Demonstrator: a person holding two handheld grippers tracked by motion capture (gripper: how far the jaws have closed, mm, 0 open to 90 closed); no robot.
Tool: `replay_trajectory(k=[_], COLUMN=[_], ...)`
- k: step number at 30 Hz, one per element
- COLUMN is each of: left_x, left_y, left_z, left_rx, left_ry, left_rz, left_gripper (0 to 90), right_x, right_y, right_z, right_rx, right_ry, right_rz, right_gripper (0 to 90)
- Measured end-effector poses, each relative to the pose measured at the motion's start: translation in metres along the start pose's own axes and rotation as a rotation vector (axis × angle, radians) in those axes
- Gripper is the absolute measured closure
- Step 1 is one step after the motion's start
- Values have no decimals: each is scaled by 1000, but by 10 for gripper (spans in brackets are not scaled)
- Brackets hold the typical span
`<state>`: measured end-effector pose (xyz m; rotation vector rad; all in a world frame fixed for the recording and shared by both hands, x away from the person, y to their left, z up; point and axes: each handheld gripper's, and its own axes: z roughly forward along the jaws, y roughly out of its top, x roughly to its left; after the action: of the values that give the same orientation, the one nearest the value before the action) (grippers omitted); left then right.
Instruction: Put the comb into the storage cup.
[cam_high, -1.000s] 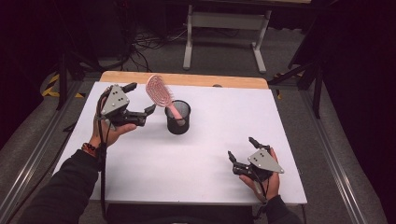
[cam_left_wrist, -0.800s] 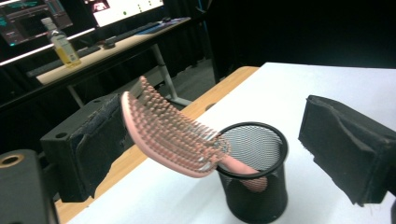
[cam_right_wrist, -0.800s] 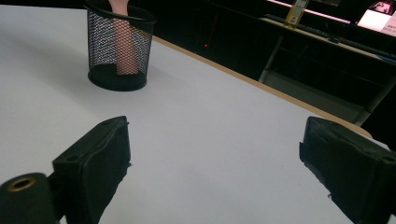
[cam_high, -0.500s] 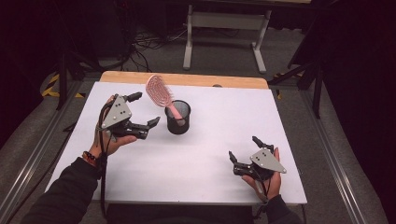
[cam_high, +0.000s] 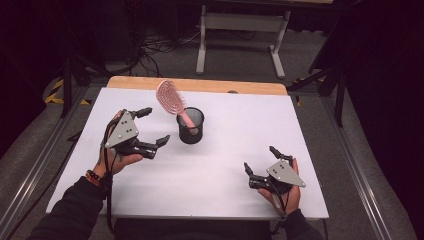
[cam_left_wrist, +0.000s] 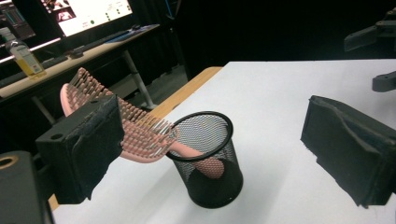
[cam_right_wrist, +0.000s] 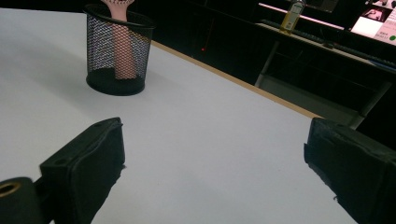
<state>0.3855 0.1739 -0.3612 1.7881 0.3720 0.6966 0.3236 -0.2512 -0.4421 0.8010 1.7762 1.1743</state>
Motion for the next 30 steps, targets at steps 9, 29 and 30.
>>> replay_trajectory(k=[9, 29, 30], left_x=[-7, -17, -17], left_y=[-10, -32, -33], left_z=[-6, -25, -25], left_rx=[29, 25, 28], left_ry=[3, -8, -4], left_rz=[25, 10, 9], left_gripper=[68, 73, 73], right_x=[1, 7, 7], right_y=[0, 2, 2], right_z=[0, 1, 1], right_rx=[0, -4, -4], right_ry=[8, 33, 33], right_rz=[-9, -28, -28], right_gripper=[55, 69, 69])
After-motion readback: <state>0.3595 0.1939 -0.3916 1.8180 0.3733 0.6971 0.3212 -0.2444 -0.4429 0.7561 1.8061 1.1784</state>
